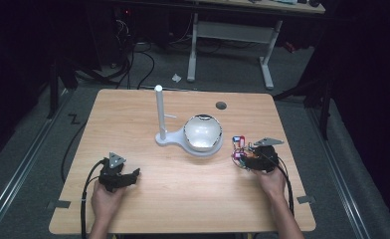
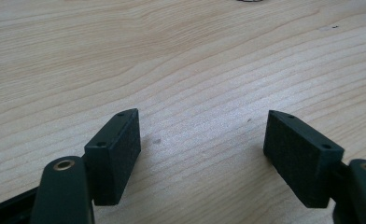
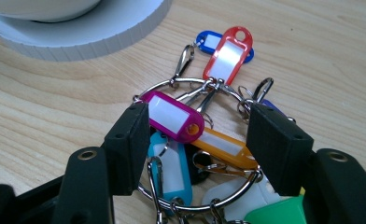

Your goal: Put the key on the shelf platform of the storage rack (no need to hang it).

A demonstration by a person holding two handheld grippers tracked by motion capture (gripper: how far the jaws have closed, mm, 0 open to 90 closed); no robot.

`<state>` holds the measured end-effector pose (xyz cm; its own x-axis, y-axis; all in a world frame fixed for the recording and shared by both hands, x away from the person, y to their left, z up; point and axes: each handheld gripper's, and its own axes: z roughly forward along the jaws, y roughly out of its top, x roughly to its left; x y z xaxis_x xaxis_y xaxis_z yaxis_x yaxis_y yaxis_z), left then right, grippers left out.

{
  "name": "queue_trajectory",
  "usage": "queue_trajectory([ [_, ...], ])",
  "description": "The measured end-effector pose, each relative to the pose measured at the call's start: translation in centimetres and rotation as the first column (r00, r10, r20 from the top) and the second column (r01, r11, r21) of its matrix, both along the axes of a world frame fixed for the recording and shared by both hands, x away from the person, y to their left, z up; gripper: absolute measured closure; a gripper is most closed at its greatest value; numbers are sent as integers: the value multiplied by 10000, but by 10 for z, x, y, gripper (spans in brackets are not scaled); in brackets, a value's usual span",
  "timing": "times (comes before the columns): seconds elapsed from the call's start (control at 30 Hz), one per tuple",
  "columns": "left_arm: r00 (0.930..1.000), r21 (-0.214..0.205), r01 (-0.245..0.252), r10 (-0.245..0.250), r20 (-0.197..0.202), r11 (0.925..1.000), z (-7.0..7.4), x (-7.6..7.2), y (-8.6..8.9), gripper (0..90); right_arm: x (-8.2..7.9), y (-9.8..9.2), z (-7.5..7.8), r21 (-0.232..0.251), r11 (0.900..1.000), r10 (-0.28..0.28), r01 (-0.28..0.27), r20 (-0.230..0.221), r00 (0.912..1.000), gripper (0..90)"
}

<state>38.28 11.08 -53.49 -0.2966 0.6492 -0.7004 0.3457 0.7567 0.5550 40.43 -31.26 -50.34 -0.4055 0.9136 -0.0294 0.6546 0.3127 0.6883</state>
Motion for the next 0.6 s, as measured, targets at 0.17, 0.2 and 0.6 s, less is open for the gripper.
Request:
queue_trajectory([
  [0.17, 10000, 81, 66, -66, 68, 9999, -1, 0, 1, 276, 1, -2, -4, 62, 9997, 228, -226, -259, 9994, 397],
  [0.2, 10000, 71, 54, -54, 81, 10000, -1, 0, 0, 276, 2, -1, -5, 38, 9996, 265, -264, -299, 9992, 397],
  [0.6, 10000, 37, 27, -27, 45, 10000, 0, 0, 0, 275, 5, 1, -15, -154, 9990, 417, -427, -572, 9975, 534],
])
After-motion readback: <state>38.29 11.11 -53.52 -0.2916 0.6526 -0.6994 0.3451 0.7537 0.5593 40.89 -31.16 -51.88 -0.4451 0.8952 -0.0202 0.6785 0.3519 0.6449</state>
